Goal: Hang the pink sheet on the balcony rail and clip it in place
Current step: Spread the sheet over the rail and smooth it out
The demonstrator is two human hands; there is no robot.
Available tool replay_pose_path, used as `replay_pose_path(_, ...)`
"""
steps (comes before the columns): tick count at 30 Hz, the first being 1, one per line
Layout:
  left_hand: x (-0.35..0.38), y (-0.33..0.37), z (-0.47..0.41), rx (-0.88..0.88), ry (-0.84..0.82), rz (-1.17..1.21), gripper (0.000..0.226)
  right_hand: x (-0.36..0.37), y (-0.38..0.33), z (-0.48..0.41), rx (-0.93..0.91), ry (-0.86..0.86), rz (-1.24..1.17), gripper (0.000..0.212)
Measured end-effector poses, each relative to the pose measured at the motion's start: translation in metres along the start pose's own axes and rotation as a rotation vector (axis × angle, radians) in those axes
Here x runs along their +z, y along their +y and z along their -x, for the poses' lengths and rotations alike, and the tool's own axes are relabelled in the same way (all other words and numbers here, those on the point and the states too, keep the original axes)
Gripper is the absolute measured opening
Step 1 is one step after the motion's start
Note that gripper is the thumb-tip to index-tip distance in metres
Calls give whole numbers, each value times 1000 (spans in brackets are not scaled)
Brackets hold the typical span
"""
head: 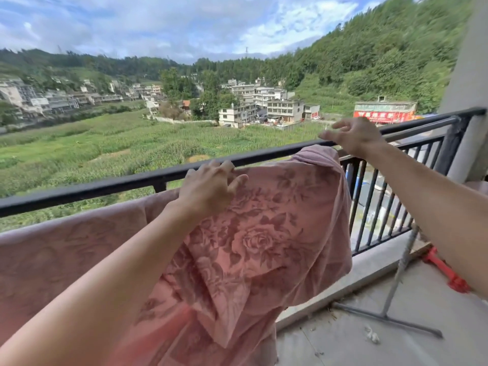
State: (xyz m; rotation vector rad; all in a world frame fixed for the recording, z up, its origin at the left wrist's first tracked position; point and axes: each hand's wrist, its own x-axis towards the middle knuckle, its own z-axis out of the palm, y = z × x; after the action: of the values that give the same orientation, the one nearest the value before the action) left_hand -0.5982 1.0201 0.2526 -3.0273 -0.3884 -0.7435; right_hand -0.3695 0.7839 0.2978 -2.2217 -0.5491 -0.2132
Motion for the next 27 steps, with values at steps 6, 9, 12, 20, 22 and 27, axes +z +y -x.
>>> replay_pose_path(6, 21, 36, -35, -48, -62, 11, 44, 54, -22, 2, -165, -108, 221, 30)
replay_pose_path(9, 33, 32, -30, -66, -5, -209, 52, 60, -27, -4, -290, -34, 320, 17)
replay_pose_path(12, 31, 18, -16, -112, 26, -240, 60, 41, -6, -17, -238, 116, 256, 25)
replay_pose_path(20, 11, -23, 18, -242, -38, -290, 67, -74, 161, -71, 345, 469, -123, 43)
replay_pose_path(22, 6, -33, 22, -287, -73, -282, 73, -61, 157, -33, 286, 211, -48, 26)
replay_pose_path(27, 5, -7, 6, -248, -87, -139, 57, -19, 101, 10, -32, 40, 251, 26)
